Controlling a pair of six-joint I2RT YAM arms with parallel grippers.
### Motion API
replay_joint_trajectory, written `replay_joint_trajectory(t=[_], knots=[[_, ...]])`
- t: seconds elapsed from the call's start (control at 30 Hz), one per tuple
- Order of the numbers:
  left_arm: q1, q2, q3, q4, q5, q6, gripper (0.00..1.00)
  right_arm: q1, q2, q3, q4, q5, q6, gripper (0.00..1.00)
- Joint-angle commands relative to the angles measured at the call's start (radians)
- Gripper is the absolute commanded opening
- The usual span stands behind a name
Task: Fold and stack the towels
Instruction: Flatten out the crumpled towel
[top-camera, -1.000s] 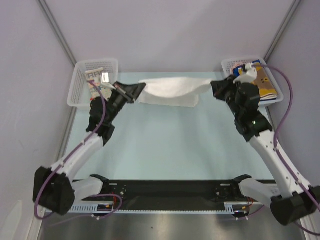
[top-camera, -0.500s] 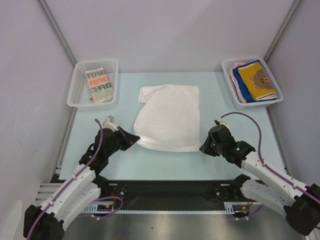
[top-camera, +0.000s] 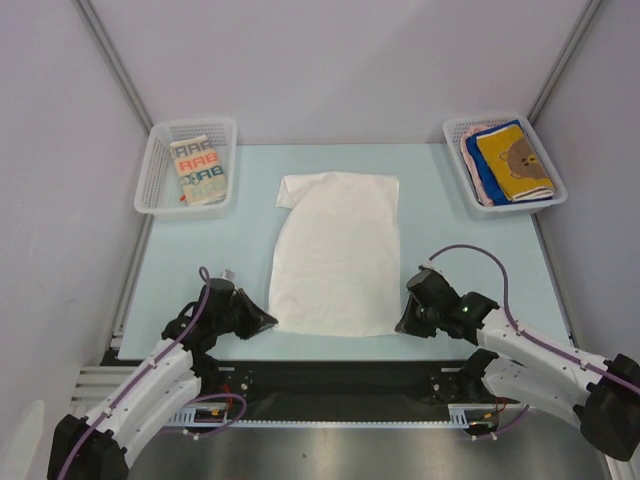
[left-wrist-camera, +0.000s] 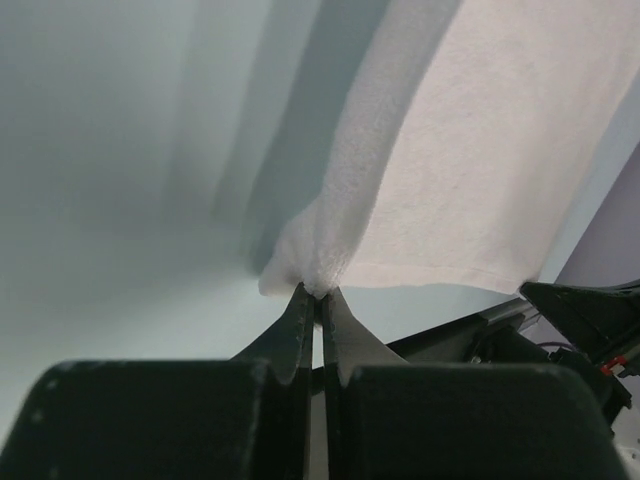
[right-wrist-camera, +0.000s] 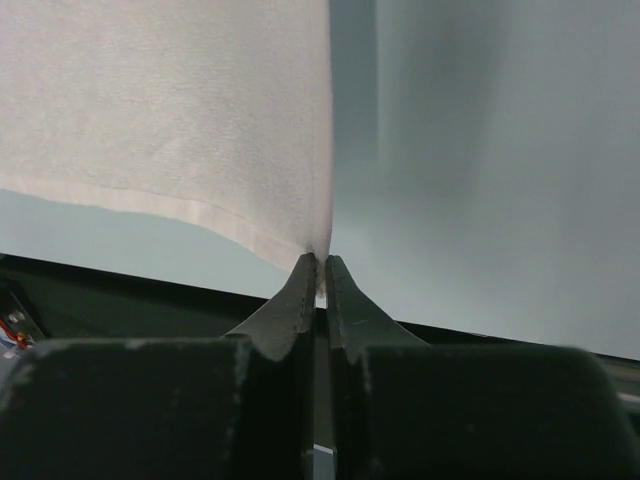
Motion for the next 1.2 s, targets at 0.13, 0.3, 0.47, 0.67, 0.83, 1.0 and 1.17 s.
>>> replay_joint_trajectory(t=[0.13, 0.3, 0.47, 0.67, 0.83, 1.0, 1.17], knots=[[-0.005, -0.016, -0.040, -0.086, 0.074, -0.028, 0.03, 0.044, 0.013, -0.055, -0.041, -0.023, 0.058, 0.00], [-0.005, 0.004, -0.034, -0.109, 0.081, -0.004, 0.03, 0.059, 0.007, -0.067, -0.072, -0.023, 0.064, 0.00], [0.001, 0.015, 0.027, -0.178, 0.074, 0.055, 0.02, 0.056, -0.058, -0.043, -0.176, -0.010, 0.059, 0.00], [0.036, 0.026, 0.047, -0.233, 0.087, 0.104, 0.10, 0.044, -0.098, -0.055, -0.228, -0.020, 0.055, 0.00], [0.038, 0.052, 0.029, -0.206, 0.113, 0.102, 0.19, 0.048, -0.099, -0.064, -0.214, -0.023, 0.064, 0.02], [0.039, 0.027, 0.102, -0.284, 0.101, 0.136, 0.38, 0.053, -0.145, -0.032, -0.273, -0.018, 0.059, 0.27], [0.039, 0.048, 0.185, -0.319, 0.048, 0.187, 0.49, 0.044, -0.138, 0.051, -0.273, -0.004, 0.056, 0.50]])
